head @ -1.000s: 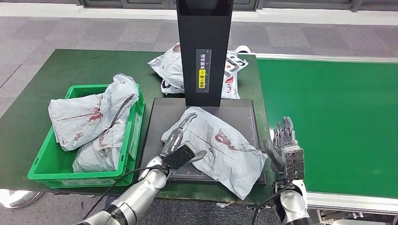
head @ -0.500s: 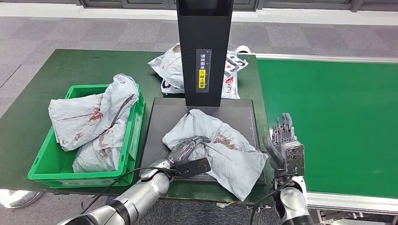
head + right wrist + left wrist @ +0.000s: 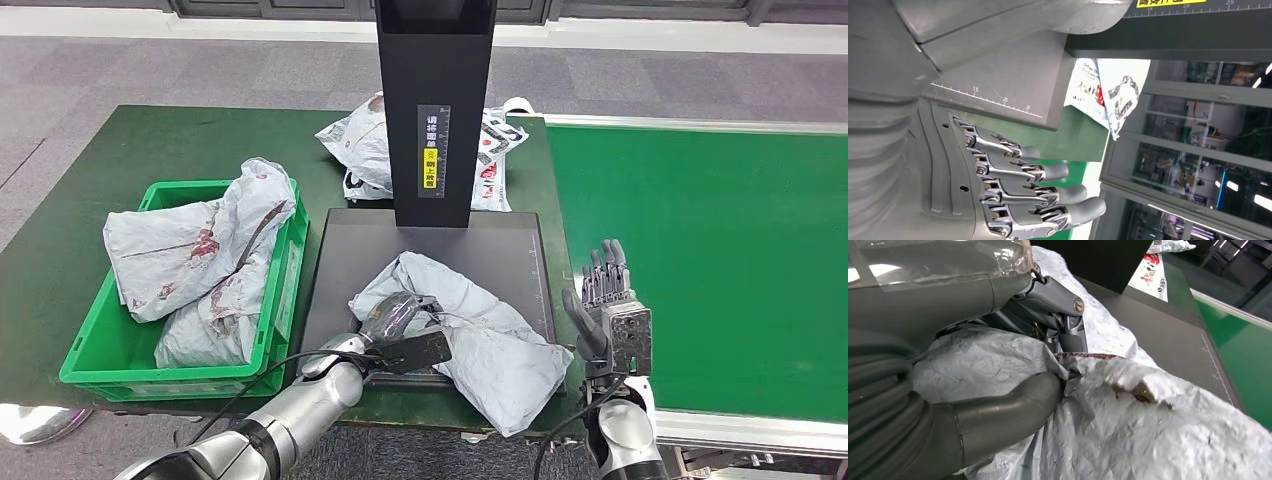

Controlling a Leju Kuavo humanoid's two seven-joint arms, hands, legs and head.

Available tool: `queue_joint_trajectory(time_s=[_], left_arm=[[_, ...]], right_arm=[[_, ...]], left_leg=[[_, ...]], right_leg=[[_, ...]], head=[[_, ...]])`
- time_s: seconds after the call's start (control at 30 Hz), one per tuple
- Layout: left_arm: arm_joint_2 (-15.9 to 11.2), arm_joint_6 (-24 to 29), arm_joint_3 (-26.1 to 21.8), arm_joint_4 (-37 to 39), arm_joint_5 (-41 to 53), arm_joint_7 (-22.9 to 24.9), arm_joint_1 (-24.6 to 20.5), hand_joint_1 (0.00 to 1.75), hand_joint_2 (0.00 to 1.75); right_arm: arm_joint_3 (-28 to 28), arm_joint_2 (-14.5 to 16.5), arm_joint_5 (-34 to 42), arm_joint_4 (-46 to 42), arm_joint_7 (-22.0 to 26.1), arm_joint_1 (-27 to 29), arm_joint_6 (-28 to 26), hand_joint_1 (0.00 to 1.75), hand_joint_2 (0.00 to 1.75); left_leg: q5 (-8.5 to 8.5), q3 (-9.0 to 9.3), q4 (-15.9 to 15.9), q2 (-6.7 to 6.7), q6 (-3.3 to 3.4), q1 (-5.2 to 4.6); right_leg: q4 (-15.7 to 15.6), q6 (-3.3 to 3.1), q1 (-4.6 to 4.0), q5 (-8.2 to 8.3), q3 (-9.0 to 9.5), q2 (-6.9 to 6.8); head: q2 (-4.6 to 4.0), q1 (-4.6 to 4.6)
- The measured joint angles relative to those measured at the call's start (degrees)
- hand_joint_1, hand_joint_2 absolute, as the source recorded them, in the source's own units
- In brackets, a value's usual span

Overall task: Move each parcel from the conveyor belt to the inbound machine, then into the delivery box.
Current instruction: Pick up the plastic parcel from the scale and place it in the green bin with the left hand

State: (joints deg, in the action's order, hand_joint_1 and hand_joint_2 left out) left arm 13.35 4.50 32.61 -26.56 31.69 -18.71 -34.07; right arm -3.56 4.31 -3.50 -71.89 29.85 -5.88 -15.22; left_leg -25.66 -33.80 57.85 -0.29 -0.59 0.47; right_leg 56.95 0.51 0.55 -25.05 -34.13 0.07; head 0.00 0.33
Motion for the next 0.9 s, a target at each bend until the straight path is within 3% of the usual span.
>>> queue_joint_trajectory(time_s=[0.43, 0.63, 0.8, 0.9], left_arm=[[0.03, 0.01, 0.02, 0.46, 0.05, 0.03, 0.0, 1.75, 1.75], [0.17, 3.61, -2.03, 0.23, -1.33, -0.04, 0.19, 1.75, 1.75], [-0.6, 12.49, -5.67, -2.61, -1.54, -1.61, 0.72, 1.75, 1.75], [-5.27, 27.06, -10.86, -11.97, 13.18, 7.03, 0.42, 1.75, 1.75]], right_arm=[[0.06, 0.03, -0.32, -0.01, -0.01, 0.0, -0.22, 0.0, 1.75], [1.18, 0.69, -0.52, -0.91, -0.03, 0.89, -0.74, 0.0, 1.75], [1.73, 1.14, 0.43, -1.91, 0.6, 2.15, -1.72, 0.0, 1.75], [2.25, 1.36, 2.14, -2.63, 2.23, 2.5, -2.44, 0.0, 1.75]], left_leg=[[0.0, 0.01, 0.0, 0.0, 0.0, 0.0], [0.0, 0.0, 0.0, 0.0, 0.0, 0.0], [0.03, -0.05, 0.0, 0.0, -0.03, 0.01], [0.16, -0.27, 0.02, 0.28, -0.2, 0.04]], right_leg=[[0.0, 0.0, 0.0, 0.0, 0.0, 0.01], [0.01, 0.0, 0.0, 0.0, -0.01, 0.01], [0.06, -0.01, -0.01, 0.01, -0.05, 0.02], [0.22, -0.23, -0.07, 0.2, -0.44, 0.25]], head=[[0.0, 0.0], [0.0, 0.0], [0.0, 0.01], [0.0, 0.01]])
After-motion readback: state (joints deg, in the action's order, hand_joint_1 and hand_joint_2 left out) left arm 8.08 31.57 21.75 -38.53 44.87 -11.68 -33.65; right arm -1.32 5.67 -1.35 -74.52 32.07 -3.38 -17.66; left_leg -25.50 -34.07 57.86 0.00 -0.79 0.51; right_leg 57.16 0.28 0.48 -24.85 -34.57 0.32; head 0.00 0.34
